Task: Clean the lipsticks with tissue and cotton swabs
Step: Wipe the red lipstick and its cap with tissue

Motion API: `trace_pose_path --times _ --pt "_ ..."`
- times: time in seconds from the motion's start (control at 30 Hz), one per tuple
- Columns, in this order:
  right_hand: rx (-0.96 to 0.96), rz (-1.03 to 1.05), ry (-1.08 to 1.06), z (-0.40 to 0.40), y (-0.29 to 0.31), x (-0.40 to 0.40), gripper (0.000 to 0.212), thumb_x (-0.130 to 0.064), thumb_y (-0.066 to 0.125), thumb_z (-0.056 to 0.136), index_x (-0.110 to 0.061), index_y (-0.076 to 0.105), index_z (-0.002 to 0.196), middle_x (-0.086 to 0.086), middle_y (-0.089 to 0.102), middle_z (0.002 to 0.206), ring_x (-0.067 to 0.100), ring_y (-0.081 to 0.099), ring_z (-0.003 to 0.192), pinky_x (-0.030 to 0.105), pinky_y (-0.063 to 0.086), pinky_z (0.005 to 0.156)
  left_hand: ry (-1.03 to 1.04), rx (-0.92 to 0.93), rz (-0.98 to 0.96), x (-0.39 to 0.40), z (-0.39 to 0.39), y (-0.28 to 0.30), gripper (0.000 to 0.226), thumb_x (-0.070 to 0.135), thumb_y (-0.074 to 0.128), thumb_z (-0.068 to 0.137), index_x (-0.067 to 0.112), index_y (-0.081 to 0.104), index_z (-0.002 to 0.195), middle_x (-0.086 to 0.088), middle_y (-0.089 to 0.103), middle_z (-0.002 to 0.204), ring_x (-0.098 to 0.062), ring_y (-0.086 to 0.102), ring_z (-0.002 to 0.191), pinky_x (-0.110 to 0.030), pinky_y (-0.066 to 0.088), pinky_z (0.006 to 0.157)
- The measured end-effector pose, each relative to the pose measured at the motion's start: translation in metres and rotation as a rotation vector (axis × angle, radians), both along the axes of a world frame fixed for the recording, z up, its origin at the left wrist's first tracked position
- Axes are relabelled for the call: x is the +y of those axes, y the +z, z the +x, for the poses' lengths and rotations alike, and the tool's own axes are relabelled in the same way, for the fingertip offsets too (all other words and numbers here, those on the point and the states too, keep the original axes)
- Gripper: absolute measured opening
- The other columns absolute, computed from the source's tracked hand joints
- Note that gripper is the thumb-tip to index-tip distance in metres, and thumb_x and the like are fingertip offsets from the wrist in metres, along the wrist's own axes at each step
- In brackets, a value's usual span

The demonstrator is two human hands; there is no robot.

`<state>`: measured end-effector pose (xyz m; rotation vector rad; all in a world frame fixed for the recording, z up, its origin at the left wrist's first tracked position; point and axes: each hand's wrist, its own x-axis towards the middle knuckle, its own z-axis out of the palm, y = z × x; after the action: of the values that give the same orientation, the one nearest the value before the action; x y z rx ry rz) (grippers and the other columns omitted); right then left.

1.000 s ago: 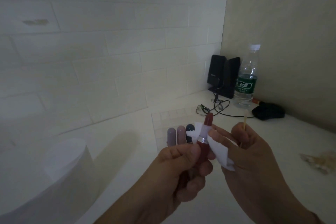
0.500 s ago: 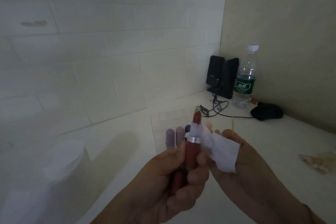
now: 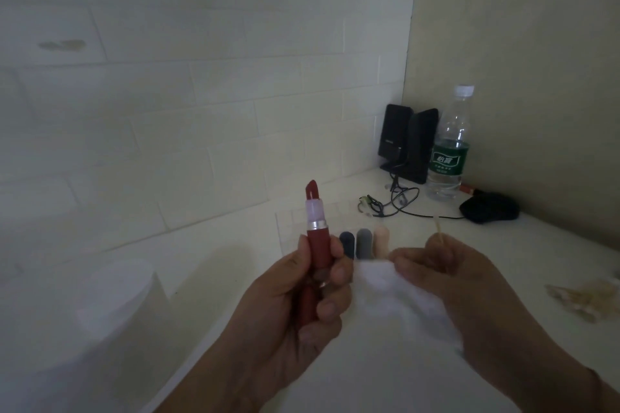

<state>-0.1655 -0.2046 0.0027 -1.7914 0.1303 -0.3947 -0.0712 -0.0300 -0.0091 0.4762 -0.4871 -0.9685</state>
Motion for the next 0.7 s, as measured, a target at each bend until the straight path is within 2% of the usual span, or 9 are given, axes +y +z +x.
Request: trace_pose_path --times 0.07,0.17,0.23,0.3,0.37,0.43,0.47,0.6,0.7 --pt "0.069 -0.189 -0.164 0.006 0.002 -0.005 0.033 -0.008 0.073 0.077 -0.008 0.041 0.069 -0.006 0.073 0.075 0.006 0.067 0.072 0.028 0.05 0.069 0.069 -0.008 0.036 0.0 -0.003 0.002 0.03 0.031 0.051 0.09 0.006 0.067 0.094 -0.008 0.054 0.079 -0.014 0.048 0.053 -0.019 0.037 0.036" --pt "0.18 -0.521 -0.116 0.007 0.001 -0.007 0.028 -0.027 0.075 0.075 -0.011 0.052 0.076 -0.026 0.068 0.082 -0.007 0.061 0.077 0.022 0.047 0.069 0.167 -0.016 0.075 -0.001 -0.005 0.007 0.028 0.031 0.056 0.084 0.005 0.066 0.091 -0.008 0.054 0.078 -0.015 0.045 0.054 -0.02 0.035 0.036" --pt "0.129 -0.651 -0.185 0.004 0.0 -0.007 0.03 -0.049 0.068 0.072 -0.024 0.056 0.083 -0.03 0.063 0.087 -0.01 0.055 0.086 0.019 0.04 0.072 0.22 0.007 0.077 -0.001 -0.006 0.009 0.027 0.03 0.053 0.09 0.005 0.063 0.091 -0.008 0.054 0.078 -0.015 0.045 0.055 -0.022 0.037 0.038" --pt "-0.091 -0.717 -0.346 -0.001 0.008 -0.001 0.036 -0.063 0.058 0.071 -0.031 0.054 0.087 -0.027 0.055 0.091 -0.009 0.05 0.09 0.015 0.035 0.071 0.269 0.045 0.071 -0.003 -0.006 0.012 0.028 0.028 0.048 0.097 0.005 0.062 0.09 -0.009 0.053 0.077 -0.016 0.045 0.055 -0.023 0.038 0.042" --pt "-0.391 -0.7 -0.414 -0.007 0.015 0.017 0.036 -0.054 0.07 0.075 -0.023 0.055 0.086 -0.022 0.053 0.093 -0.005 0.05 0.09 0.012 0.035 0.071 0.296 0.111 0.057 -0.006 -0.008 0.012 0.029 0.028 0.044 0.095 0.005 0.06 0.089 -0.009 0.051 0.076 -0.016 0.044 0.055 -0.024 0.041 0.045" --pt "-0.598 -0.725 -0.344 -0.007 0.013 0.036 0.038 -0.034 0.079 0.063 -0.008 0.053 0.073 -0.025 0.052 0.094 -0.002 0.051 0.092 0.01 0.036 0.079 0.27 0.153 0.013 -0.01 -0.011 0.01 0.023 0.025 0.047 0.098 0.005 0.058 0.092 -0.009 0.05 0.079 -0.017 0.044 0.059 -0.026 0.045 0.052" --pt "-0.665 -0.775 -0.283 -0.004 0.008 0.043 0.036 -0.03 0.079 0.061 -0.009 0.05 0.07 -0.027 0.052 0.094 -0.002 0.05 0.095 0.011 0.035 0.083 0.253 0.162 0.003 -0.011 -0.012 0.009 0.021 0.025 0.05 0.096 0.005 0.057 0.094 -0.009 0.049 0.081 -0.017 0.044 0.063 -0.027 0.046 0.057" --pt "-0.673 -0.892 -0.151 0.008 -0.002 0.046 0.037 -0.033 0.075 0.065 -0.027 0.045 0.086 -0.017 0.061 0.089 0.004 0.05 0.103 0.017 0.037 0.079 0.247 0.204 0.046 -0.01 -0.015 0.005 0.024 0.028 0.056 0.094 0.005 0.063 0.09 -0.011 0.051 0.095 -0.02 0.044 0.08 -0.029 0.047 0.063" --pt "-0.682 -0.922 -0.124 0.01 -0.003 0.04 0.039 -0.037 0.074 0.068 -0.029 0.041 0.087 -0.011 0.064 0.096 0.005 0.052 0.103 0.017 0.035 0.078 0.24 0.199 0.082 -0.01 -0.015 0.006 0.03 0.033 0.049 0.09 0.006 0.063 0.091 -0.011 0.051 0.098 -0.02 0.04 0.086 -0.032 0.039 0.072"
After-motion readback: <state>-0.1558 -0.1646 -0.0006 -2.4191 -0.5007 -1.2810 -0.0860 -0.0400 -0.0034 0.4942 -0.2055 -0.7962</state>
